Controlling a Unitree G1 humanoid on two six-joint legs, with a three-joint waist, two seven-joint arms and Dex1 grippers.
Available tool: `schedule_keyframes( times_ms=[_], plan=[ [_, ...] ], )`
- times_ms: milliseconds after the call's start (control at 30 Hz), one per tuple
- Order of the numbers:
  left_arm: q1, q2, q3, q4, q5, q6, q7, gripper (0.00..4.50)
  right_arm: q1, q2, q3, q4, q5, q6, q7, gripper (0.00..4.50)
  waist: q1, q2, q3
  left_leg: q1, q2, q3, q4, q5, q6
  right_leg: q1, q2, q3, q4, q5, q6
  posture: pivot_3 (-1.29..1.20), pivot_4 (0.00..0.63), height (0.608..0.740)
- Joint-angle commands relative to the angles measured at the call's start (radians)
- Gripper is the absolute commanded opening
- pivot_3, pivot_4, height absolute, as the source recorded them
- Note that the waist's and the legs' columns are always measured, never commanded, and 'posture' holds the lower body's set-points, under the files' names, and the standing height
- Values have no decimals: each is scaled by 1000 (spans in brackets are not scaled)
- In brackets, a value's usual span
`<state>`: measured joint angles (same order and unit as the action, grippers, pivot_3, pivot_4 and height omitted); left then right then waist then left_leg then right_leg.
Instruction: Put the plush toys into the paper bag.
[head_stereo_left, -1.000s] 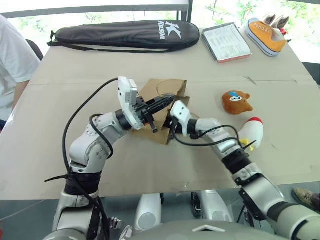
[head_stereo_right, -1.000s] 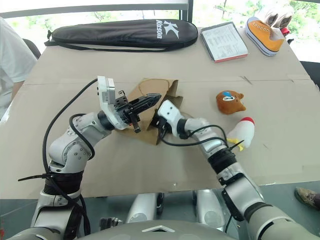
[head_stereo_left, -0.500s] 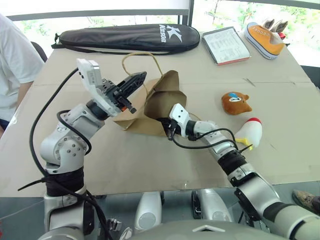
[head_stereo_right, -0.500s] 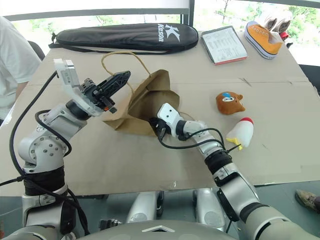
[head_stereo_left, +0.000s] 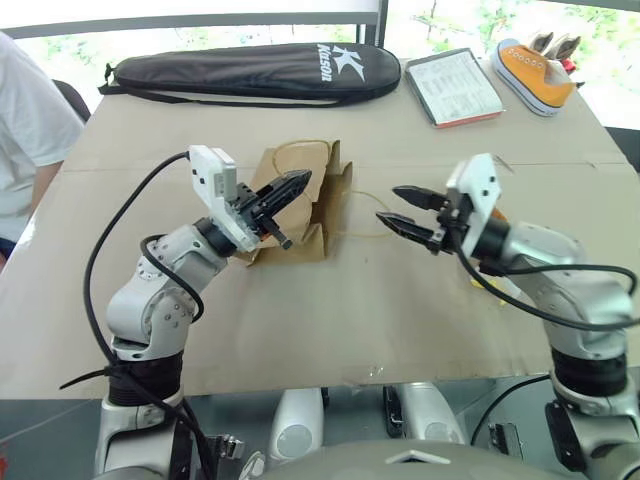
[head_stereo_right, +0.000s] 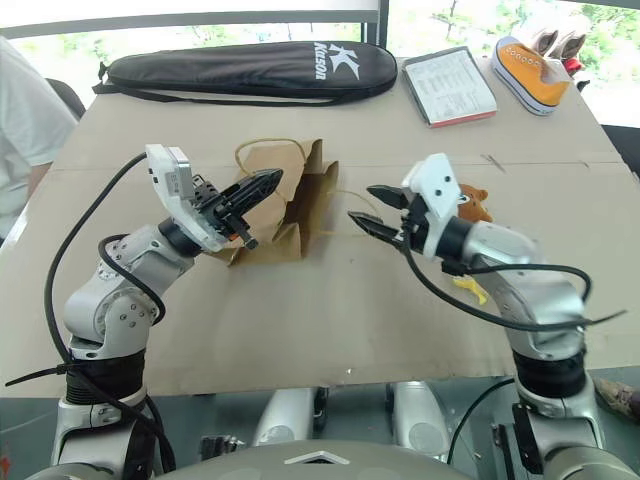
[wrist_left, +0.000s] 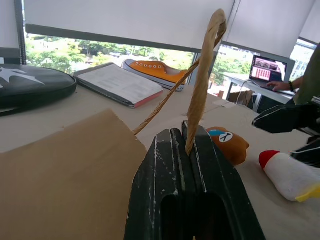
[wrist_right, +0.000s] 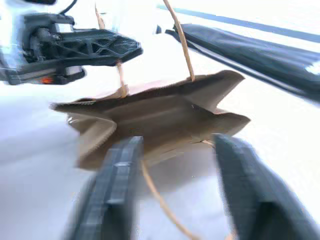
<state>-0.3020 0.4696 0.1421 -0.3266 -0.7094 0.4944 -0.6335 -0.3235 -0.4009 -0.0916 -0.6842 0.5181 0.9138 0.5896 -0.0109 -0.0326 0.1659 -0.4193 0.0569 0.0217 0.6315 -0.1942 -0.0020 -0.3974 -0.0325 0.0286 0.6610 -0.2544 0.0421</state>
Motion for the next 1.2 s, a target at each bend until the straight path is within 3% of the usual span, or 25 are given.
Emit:
schedule_keyframes(
  times_ms=[33, 133, 200, 300, 500, 533, 667, 767, 833, 933, 1033, 1100, 1200],
  plan=[
    [-31, -10, 2, -10, 8, -24, -1, 0, 133, -143, -143, -141, -21, 113, -67, 3191, 2, 0, 0, 0, 0, 0, 0, 0, 0, 0, -1, 0, 0, 0, 0, 0, 150, 740],
    [-47, -20, -6, 2, 13, -29, -10, 0, 297, -239, -181, -105, -97, 156, -122, 3191, 3, 0, 0, -1, -1, 1, 1, 0, 0, 0, -2, 0, -3, 0, 0, 0, 150, 740],
    [-54, -27, -15, 9, 20, -35, -19, 0, 374, -305, -123, -21, -190, 114, -155, 3191, -1, 0, 0, -1, -2, 1, 1, 0, 0, 0, -2, 0, -3, 0, 0, 0, 150, 740],
    [-75, -28, -41, 15, 36, -42, -42, 0, 362, -231, -99, 140, -206, 83, -202, 3191, -7, -3, -1, -1, -1, 1, 2, 0, 0, 0, 0, 1, -3, 0, 0, 0, 150, 740],
    [-89, -7, -27, 6, 38, -28, -46, 0, 410, -254, -90, 130, -217, 54, -175, 481, -2, -4, -2, 0, -1, 0, 2, 0, 0, 1, 1, 3, -3, -2, 4, 0, 150, 740],
    [-86, -6, -22, 2, 25, -14, -42, 0, 421, -262, -93, 125, -219, 42, -169, 188, 0, -4, -2, 0, -1, 0, 2, 0, 0, 1, 0, 3, -3, -2, 4, 0, 150, 740],
    [-67, -25, -15, -24, 27, -40, -37, 0, 447, -260, -168, 41, -153, -88, -92, 36, 5, -4, -2, -1, -1, 0, 2, 0, 0, 1, 0, 2, -4, -2, 4, 0, 150, 740],
    [-45, -15, 0, -52, -34, -9, -74, 0, 357, -197, -266, -98, 103, -111, -13, 36, -5, -1, 0, -3, -1, 0, 2, 0, 1, -1, 0, 2, -4, -2, 4, 0, 150, 740],
    [-37, -7, 4, -55, -66, 4, -97, 0, 253, -180, -255, -128, 210, -82, -20, 36, -12, 0, 2, -3, 0, 0, 2, 0, 1, -3, 2, 3, -3, -2, 4, 0, 150, 740],
    [-42, -4, 8, -53, -92, 15, -111, 0, 91, -183, -134, -98, 204, -71, -34, 36, -10, 0, 2, -3, 0, -2, 2, 0, 1, -3, 3, 2, -2, -2, 4, 0, 150, 740],
    [-62, -9, 7, -47, -116, 28, -112, 0, -70, -181, 105, 48, 51, -143, 8, 36, -6, 0, 2, -3, 0, -2, 2, 0, 1, -3, 3, 1, -3, -2, 4, 0, 150, 740],
    [-84, -18, 5, -40, -124, 33, -105, 0, -166, -143, 295, 242, -87, -268, 81, 36, -4, 0, 2, -4, 0, -2, 2, 0, 1, -3, 2, 1, -3, -1, 1, 0, 150, 740],
    [-95, -26, -4, -34, -119, 36, -101, 0, -254, -65, 435, 442, -175, -389, 162, 36, -2, 0, 2, -5, -1, -2, 2, 0, 1, -3, 2, 1, -4, 0, 1, 0, 150, 740]
  ],
)
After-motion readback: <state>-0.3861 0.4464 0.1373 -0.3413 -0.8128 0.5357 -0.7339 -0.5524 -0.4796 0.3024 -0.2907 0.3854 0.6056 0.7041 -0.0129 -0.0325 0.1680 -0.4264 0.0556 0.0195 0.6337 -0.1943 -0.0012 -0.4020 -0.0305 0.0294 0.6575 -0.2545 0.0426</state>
